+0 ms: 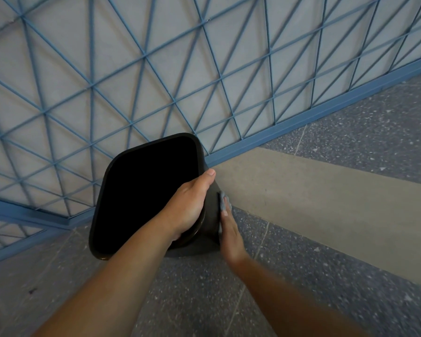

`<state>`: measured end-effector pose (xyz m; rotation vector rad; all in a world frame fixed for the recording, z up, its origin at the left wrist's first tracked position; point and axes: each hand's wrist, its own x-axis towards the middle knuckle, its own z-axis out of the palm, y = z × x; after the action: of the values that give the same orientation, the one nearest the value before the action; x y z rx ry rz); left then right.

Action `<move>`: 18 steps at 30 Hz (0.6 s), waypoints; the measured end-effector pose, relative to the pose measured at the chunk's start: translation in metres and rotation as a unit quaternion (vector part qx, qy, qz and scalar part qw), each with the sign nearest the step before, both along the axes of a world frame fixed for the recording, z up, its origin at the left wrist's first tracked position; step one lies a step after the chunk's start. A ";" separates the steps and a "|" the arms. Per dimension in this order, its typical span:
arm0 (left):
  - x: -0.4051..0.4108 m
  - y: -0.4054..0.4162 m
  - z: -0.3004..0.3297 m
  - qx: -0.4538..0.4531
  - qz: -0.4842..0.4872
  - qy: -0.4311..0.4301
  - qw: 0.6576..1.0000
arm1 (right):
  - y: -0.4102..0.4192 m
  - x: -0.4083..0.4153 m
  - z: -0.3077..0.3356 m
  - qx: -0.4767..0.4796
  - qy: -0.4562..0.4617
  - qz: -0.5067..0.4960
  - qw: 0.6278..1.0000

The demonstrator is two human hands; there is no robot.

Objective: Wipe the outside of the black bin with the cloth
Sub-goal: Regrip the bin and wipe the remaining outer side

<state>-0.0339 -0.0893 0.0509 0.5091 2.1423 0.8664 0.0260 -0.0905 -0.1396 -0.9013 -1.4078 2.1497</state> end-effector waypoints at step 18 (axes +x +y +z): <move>-0.005 0.001 -0.009 -0.010 0.010 -0.021 1.000 | 0.010 -0.011 0.041 -0.022 0.044 -0.037 0.998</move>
<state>-0.0388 -0.0884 0.0420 0.4559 2.1188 0.8590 0.0154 -0.0806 -0.0986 -0.8508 -1.2697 2.1451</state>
